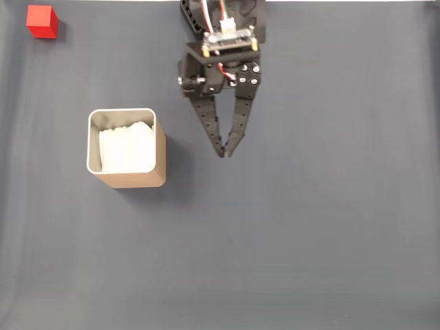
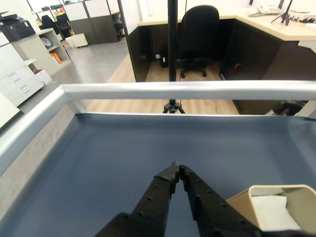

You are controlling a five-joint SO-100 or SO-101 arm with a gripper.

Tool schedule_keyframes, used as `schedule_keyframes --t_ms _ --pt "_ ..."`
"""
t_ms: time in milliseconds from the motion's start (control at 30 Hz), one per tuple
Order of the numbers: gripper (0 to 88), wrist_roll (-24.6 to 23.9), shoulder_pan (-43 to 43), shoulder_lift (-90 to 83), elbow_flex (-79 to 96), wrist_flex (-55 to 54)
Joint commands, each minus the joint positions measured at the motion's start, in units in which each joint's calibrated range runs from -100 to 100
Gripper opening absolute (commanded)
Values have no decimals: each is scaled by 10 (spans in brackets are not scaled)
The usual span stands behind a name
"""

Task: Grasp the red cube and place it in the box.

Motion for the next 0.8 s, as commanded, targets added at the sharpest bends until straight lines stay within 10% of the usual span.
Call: schedule_keyframes --t_ms 0,767 --pt "4 6 27 17 -71 2" --pt "2 22 272 55 -123 -19"
